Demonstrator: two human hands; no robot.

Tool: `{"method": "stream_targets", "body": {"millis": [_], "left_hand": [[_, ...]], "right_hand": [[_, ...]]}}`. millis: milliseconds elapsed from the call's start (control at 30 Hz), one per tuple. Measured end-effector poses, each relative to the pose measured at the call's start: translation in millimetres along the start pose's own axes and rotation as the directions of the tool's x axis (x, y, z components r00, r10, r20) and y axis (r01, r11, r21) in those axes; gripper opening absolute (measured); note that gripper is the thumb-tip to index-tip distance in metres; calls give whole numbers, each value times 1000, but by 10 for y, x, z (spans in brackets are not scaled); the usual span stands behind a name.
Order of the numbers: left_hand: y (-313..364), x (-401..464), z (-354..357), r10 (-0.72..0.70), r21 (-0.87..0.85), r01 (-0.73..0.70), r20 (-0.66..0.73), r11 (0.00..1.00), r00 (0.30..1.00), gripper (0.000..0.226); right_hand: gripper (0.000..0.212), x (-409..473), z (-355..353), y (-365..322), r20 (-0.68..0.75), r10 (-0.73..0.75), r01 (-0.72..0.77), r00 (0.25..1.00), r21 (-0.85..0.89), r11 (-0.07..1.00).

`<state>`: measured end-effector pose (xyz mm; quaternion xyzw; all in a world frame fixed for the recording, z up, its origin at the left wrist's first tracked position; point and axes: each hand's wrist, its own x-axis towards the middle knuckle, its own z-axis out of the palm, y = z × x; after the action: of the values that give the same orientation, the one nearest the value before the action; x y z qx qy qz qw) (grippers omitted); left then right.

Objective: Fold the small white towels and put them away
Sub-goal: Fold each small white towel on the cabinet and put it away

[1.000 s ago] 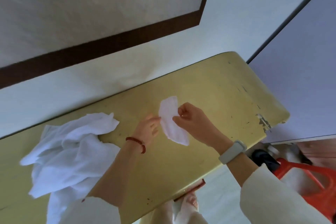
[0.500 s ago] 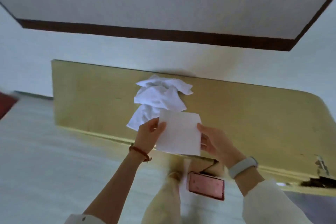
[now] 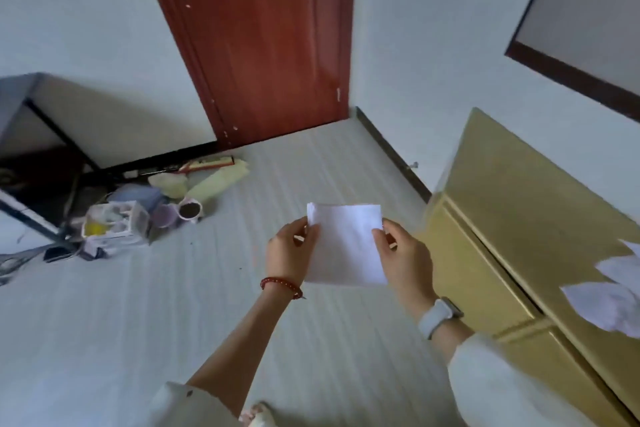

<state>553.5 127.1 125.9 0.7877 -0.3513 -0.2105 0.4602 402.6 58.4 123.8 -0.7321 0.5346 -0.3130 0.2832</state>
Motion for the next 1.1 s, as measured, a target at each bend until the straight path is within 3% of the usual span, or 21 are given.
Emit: {"method": "stream_targets", "body": {"millis": [133, 300, 467, 767, 900, 1100], "left_hand": [[-895, 557, -1561, -58, 72, 80, -264, 994, 963, 18], [-1704, 924, -2974, -144, 138, 232, -465, 963, 874, 21], [-2405, 1336, -4097, -239, 81, 359, -609, 930, 756, 23], [-3357, 2881, -5984, -292, 8, 433, -727, 901, 621, 17], [-3666, 3460, -6896, -365, -78, 475, -751, 877, 550, 10], [-4294, 4018, -8109, -435, -137, 518, -740, 844, 513, 12]], "right_hand": [[24, -4, 1528, -1313, 181, -247, 249, 952, 10, 968], [23, -153, 2913, -2562, 299, -421, 402, 857, 126, 907], [26, -207, 4140, -3614, 431, -543, 492, 721, 233, 839], [21, 397, 6420, -5386, 526, -646, 513, 554, 395, 762], [22, 562, 7294, -6273, 638, -614, 419, 464, 453, 787], [22, 561, 8494, -7276, 763, -550, 344, 340, 444, 828]]}}
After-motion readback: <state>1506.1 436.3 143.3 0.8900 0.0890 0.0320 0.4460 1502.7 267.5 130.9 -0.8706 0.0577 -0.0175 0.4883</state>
